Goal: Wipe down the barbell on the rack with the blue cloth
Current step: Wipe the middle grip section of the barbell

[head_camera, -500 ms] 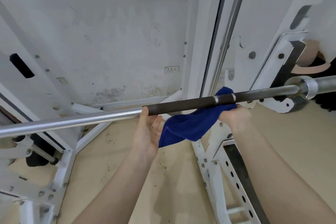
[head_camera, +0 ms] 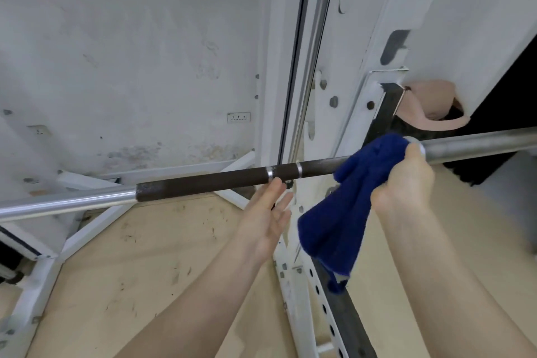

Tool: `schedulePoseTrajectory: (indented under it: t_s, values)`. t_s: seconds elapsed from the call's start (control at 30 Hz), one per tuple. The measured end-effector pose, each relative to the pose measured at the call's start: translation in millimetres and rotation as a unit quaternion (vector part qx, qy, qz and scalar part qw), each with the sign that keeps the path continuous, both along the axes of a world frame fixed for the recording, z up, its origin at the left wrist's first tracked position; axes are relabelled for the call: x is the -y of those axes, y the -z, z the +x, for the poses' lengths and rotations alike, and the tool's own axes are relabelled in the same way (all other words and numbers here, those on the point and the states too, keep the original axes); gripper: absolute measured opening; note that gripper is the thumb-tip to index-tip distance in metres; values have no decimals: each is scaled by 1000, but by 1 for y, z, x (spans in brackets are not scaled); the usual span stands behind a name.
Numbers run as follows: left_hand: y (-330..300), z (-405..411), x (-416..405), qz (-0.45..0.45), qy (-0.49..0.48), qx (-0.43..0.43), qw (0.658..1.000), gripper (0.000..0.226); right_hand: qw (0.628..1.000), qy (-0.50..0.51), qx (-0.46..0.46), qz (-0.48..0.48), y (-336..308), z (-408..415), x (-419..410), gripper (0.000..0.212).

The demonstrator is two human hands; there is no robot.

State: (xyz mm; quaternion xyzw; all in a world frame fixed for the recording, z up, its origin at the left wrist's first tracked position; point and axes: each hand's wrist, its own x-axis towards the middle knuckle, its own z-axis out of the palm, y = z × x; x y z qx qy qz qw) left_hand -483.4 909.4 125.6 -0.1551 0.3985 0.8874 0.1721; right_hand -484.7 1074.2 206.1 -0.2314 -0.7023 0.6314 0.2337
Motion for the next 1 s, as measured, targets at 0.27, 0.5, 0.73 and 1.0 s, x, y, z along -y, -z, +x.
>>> schedulePoseTrajectory:
  t_s: [0.27, 0.5, 0.73, 1.0]
  values:
    - [-2, -20, -37, 2, -35, -18, 999, 32, 752, -243, 84, 607, 46, -43, 11, 32]
    - [0, -22, -35, -46, -41, -13, 998, 34, 615, -260, 133, 733, 25, -72, 13, 22]
    - [7, -22, -37, -60, -52, -26, 997, 30, 742, -179, -44, 645, 64, -44, 4, 39]
    - [1, -21, -40, -88, -59, -13, 994, 33, 652, -327, 202, 654, 14, -90, 13, 23]
